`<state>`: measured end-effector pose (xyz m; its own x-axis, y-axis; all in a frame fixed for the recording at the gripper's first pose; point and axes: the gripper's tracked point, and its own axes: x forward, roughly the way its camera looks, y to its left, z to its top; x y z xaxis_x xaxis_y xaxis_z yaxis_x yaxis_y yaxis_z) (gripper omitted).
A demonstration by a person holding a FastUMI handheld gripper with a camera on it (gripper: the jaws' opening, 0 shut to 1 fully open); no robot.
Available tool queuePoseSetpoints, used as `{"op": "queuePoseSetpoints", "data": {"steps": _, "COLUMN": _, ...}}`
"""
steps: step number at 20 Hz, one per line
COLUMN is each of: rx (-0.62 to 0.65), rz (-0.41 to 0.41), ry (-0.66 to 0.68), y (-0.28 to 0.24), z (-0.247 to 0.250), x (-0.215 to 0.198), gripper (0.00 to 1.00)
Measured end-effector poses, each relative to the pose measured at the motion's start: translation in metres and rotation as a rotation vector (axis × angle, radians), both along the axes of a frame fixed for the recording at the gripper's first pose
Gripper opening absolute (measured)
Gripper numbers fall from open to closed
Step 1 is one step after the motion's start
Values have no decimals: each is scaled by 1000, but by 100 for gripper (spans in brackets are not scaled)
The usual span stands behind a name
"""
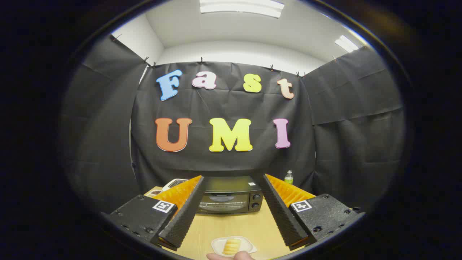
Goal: Open the toaster oven, put the food inside, and close the toaster oven door.
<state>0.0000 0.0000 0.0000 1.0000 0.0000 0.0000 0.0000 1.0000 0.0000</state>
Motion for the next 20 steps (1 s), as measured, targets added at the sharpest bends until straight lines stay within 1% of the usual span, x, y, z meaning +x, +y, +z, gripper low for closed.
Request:
{"op": "queuePoseSetpoints", "data": {"steps": 12, "rx": -10, "rz": 4, "ry": -43, "y": 6, "z": 11, "x": -6, "gripper": 100}}
{"op": "queuePoseSetpoints", "data": {"steps": 16, "rx": 29, "rz": 41, "ry": -45, "y": 10, "z": 11, "x": -8, "gripper": 100}}
{"op": "queuePoseSetpoints", "data": {"steps": 20, "rx": 11, "rz": 29, "ry": -35, "y": 7, "z": 9, "x": -6, "gripper": 100}}
